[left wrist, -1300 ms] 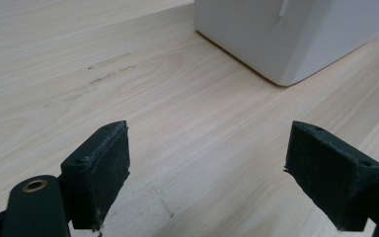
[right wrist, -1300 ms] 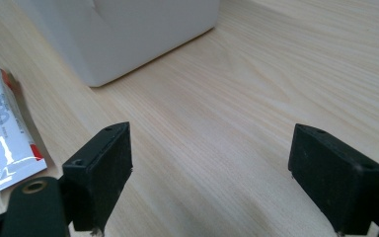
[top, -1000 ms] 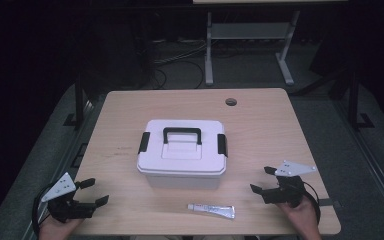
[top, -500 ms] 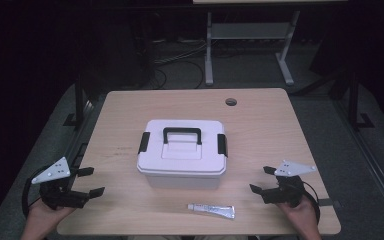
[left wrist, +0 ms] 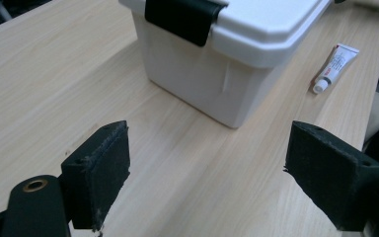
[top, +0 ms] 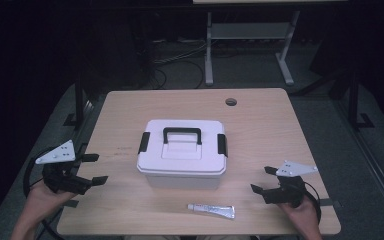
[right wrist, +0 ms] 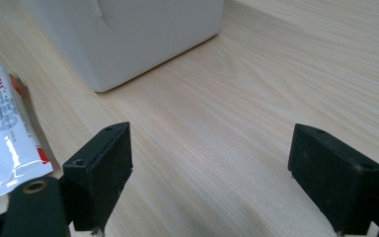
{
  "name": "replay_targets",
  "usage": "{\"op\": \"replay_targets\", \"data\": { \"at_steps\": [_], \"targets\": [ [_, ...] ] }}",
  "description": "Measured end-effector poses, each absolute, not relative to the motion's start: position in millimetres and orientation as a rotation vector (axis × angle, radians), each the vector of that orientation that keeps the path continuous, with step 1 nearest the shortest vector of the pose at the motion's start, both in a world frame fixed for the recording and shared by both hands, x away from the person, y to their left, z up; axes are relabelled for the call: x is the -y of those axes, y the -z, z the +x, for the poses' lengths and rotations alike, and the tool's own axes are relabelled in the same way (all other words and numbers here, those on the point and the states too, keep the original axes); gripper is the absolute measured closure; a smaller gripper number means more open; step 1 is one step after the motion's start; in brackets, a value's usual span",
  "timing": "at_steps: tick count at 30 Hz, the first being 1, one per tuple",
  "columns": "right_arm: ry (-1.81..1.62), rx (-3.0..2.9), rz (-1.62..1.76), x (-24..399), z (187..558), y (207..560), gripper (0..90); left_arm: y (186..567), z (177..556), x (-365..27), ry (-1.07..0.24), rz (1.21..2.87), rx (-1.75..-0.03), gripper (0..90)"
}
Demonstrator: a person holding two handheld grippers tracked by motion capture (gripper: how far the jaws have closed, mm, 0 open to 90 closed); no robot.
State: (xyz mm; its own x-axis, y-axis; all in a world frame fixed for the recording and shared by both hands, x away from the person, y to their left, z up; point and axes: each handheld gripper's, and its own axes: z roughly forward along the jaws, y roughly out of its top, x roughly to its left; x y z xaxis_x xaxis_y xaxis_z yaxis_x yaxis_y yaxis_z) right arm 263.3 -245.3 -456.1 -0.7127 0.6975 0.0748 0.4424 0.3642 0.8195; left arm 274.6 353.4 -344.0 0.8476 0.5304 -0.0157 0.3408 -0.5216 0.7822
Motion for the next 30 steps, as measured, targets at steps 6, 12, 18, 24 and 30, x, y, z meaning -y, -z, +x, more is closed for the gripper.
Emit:
{"op": "replay_targets", "data": {
  "at_steps": [6,12,18,24,30],
  "targets": [
    [-1.283,-2.342,1.025,246.4,262.4,456.7,16.6,328.9,286.6,-342.6,-0.260,2.193,-0.585,16.3],
    [-1.282,-2.359,1.005,243.6,262.9,457.3,16.6,319.8,299.2,-330.3,-0.231,2.237,-0.555,16.3],
    [-1.276,-2.367,0.997,240.7,261.8,456.8,16.7,310.1,308.1,-320.4,-0.215,2.280,-0.523,16.3],
    [-1.286,-2.356,1.000,241.7,261.8,456.5,16.7,301.5,317.7,-311.9,-0.204,2.303,-0.500,16.3],
    [-1.278,-2.359,1.012,241.6,262.8,458.3,16.7,293.0,328.2,-298.1,-0.193,2.331,-0.467,16.4]
  ]
}}
